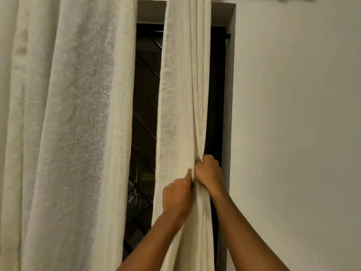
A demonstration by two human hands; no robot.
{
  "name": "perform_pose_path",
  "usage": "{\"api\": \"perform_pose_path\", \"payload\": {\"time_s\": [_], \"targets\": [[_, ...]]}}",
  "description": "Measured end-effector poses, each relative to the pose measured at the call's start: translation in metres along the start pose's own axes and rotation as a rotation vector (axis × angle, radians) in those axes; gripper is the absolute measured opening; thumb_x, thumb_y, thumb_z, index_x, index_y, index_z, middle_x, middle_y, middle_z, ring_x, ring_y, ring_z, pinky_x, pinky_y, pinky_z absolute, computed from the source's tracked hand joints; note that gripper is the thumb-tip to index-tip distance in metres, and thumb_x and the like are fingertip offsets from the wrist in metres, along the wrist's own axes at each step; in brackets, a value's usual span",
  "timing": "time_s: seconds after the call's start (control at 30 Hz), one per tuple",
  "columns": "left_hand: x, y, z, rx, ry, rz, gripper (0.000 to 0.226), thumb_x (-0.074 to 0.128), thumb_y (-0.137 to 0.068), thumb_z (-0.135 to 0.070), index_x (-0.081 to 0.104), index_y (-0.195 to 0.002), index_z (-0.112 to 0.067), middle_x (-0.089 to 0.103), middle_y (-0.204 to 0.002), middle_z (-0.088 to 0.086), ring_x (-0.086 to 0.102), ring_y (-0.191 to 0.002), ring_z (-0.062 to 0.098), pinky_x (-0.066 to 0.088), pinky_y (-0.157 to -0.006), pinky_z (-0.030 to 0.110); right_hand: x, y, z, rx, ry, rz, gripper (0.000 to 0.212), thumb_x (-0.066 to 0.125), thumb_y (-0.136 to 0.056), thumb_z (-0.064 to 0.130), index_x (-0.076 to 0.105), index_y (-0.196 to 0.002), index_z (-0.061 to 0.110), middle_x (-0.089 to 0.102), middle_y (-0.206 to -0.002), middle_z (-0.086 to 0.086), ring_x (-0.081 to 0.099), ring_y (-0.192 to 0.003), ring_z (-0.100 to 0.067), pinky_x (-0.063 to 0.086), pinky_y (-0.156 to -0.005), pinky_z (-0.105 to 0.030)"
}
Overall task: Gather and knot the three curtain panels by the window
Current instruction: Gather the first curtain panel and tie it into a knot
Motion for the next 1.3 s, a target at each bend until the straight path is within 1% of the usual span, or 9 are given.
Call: {"api": "perform_pose_path", "payload": {"time_s": [0.13, 0.27, 0.37, 0.47, 0.67, 0.77, 1.0, 1.17, 1.3], "targets": [[0.007, 0.009, -0.022, -0.069, 0.404, -0.003, 0.014, 0.054, -0.092, -0.028, 0.063, -0.099, -0.019, 0.065, -0.098, -0.002, 0.060, -0.078, 0.012, 0.045, -0.063, 0.019, 0.004, 0.010, 0.005, 0.009, -0.123, 0.003, 0.056, 0.029, -0.096, 0.061, 0.060, -0.099, 0.014, 0.064, -0.093, -0.002, 0.062, -0.080, -0.017, 0.049, -0.068, -0.032], [0.027, 0.010, -0.021, -0.021, 0.822, 0.127, 0.081, 0.062, -0.077, -0.047, 0.021, -0.146, -0.031, 0.027, -0.148, -0.010, 0.035, -0.133, 0.009, 0.040, -0.107, 0.033, -0.001, 0.011, -0.003, -0.036, -0.178, 0.011, 0.070, 0.033, -0.080, 0.079, 0.061, -0.114, 0.024, 0.067, -0.103, 0.004, 0.066, -0.089, -0.015, 0.056, -0.079, -0.036], [0.031, 0.008, -0.029, -0.022, 1.041, 0.146, 0.100, 0.063, -0.074, -0.063, 0.006, -0.149, -0.032, 0.026, -0.150, -0.010, 0.033, -0.136, 0.004, 0.039, -0.110, 0.037, -0.001, 0.010, -0.003, -0.052, -0.103, 0.017, 0.049, 0.047, -0.092, 0.057, 0.055, -0.126, 0.023, 0.065, -0.116, 0.001, 0.064, -0.100, -0.020, 0.055, -0.086, -0.038], [0.029, 0.000, -0.032, -0.032, 1.021, 0.118, 0.100, 0.056, -0.072, -0.076, 0.015, -0.149, -0.028, 0.037, -0.146, -0.008, 0.040, -0.131, 0.003, 0.042, -0.107, 0.038, -0.006, 0.008, 0.007, -0.078, -0.058, -0.035, 0.042, 0.049, -0.095, 0.044, 0.051, -0.130, 0.021, 0.063, -0.119, -0.001, 0.063, -0.099, -0.020, 0.054, -0.084, -0.034], [0.008, -0.027, -0.035, -0.093, 0.951, -0.015, 0.098, 0.038, -0.068, -0.089, 0.036, -0.143, -0.026, 0.052, -0.135, -0.003, 0.052, -0.121, 0.010, 0.049, -0.100, 0.039, -0.030, -0.015, 0.064, -0.334, -0.069, -0.231, 0.073, 0.061, -0.090, 0.039, 0.016, -0.147, 0.034, 0.050, -0.135, 0.001, 0.058, -0.109, -0.019, 0.055, -0.089, -0.040], [-0.016, -0.057, -0.042, -0.068, 0.830, -0.083, 0.075, 0.042, -0.079, -0.068, 0.043, -0.137, -0.022, 0.056, -0.131, -0.001, 0.055, -0.118, 0.016, 0.049, -0.098, 0.040, -0.043, -0.042, 0.101, -0.461, 0.006, -0.290, 0.082, 0.065, -0.088, 0.034, 0.010, -0.149, 0.034, 0.043, -0.141, 0.000, 0.057, -0.099, -0.017, 0.052, -0.076, -0.027], [-0.075, -0.131, -0.051, -0.025, 0.541, -0.245, 0.078, 0.067, -0.083, -0.043, 0.024, -0.145, -0.021, 0.050, -0.134, -0.002, 0.061, -0.106, 0.023, 0.053, -0.083, 0.036, -0.080, -0.095, 0.184, -0.691, 0.459, -0.508, 0.071, 0.064, -0.084, 0.021, 0.030, -0.146, 0.023, 0.011, -0.160, -0.006, 0.041, -0.129, -0.030, 0.050, -0.072, -0.025], [-0.099, -0.166, -0.059, 0.057, 0.285, -0.325, 0.099, 0.073, -0.080, -0.032, 0.002, -0.149, -0.024, 0.011, -0.157, -0.001, 0.055, -0.114, 0.024, 0.051, -0.077, 0.035, -0.106, -0.127, 0.225, -0.753, 0.635, -0.546, 0.045, 0.060, -0.084, 0.026, 0.055, -0.128, 0.017, 0.020, -0.158, -0.004, 0.024, -0.141, -0.031, 0.052, -0.083, -0.038], [-0.117, -0.191, -0.072, 0.127, 0.232, -0.392, 0.104, 0.075, -0.078, -0.025, 0.000, -0.150, -0.024, 0.002, -0.159, 0.001, 0.056, -0.108, 0.024, 0.044, -0.065, 0.027, -0.121, -0.155, 0.246, -0.716, 0.655, -0.460, 0.048, 0.057, -0.085, 0.030, 0.053, -0.131, 0.017, 0.031, -0.152, -0.006, 0.034, -0.134, -0.030, 0.046, -0.092, -0.042]]}}
Point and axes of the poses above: each hand's wrist, its own y-axis away from the middle knuckle, its own x-axis out of the palm, z = x × y, the point moved 4 cm from there along -y, towards the middle knuckle
